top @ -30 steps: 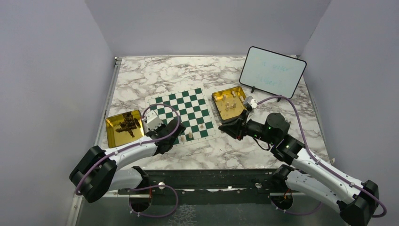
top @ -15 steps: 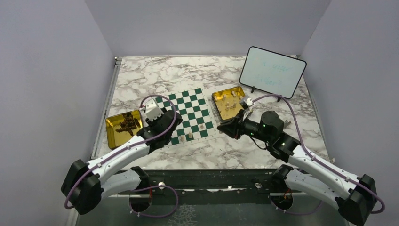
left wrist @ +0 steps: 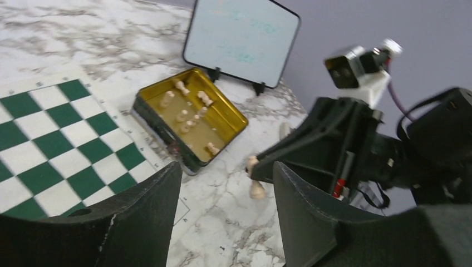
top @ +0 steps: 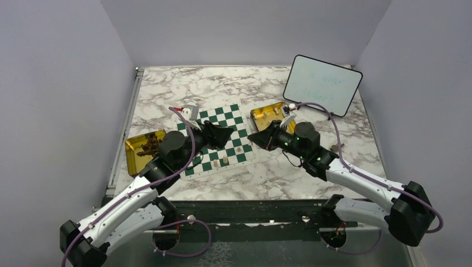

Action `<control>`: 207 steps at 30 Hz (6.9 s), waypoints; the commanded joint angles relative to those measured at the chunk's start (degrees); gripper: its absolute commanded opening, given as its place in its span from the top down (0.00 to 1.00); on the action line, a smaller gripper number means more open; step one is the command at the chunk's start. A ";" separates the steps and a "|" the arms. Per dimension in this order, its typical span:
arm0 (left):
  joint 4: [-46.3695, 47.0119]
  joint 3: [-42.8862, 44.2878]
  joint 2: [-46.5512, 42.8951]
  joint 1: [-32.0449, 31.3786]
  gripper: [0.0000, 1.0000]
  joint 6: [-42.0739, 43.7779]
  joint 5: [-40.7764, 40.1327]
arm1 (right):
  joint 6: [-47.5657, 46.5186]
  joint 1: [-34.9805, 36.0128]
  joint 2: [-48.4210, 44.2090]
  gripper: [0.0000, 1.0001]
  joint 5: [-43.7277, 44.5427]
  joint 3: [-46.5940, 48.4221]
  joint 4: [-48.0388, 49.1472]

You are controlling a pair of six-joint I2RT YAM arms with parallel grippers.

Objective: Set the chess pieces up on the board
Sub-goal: Place the chess piece on the chessboard, then pick up the chess piece from the chessboard.

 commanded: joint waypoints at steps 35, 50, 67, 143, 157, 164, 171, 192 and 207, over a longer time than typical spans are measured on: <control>16.25 -0.80 11.44 0.23 0.84 12.88 20.77 | 10.38 0.28 4.49 0.81 -7.39 0.92 17.76; 16.44 -4.11 7.36 0.18 0.90 31.33 37.13 | -8.78 -6.85 1.54 0.43 -25.29 16.42 -13.57; 16.53 -4.70 8.24 0.14 0.90 33.43 39.42 | -13.58 -7.83 9.07 0.61 -40.36 22.23 -20.61; -16.10 3.04 19.71 39.10 0.07 5.30 22.89 | -37.79 16.06 32.85 0.96 18.83 10.09 4.42; -15.99 2.95 20.22 39.10 0.07 4.95 22.74 | -38.14 17.17 34.83 0.95 18.66 10.54 4.24; -15.97 2.99 20.28 39.12 0.07 4.78 22.58 | -38.14 17.83 35.92 0.95 19.62 10.76 3.85; -16.14 2.95 20.18 39.11 0.07 4.77 22.37 | -38.13 18.05 36.83 0.92 20.12 11.13 3.70; -17.04 2.86 19.51 39.10 0.07 3.41 18.84 | -32.18 18.22 33.33 0.61 21.17 15.28 -4.12; -22.07 9.94 24.51 41.00 0.08 -7.41 12.87 | -30.96 18.28 37.97 0.58 14.76 29.32 -9.95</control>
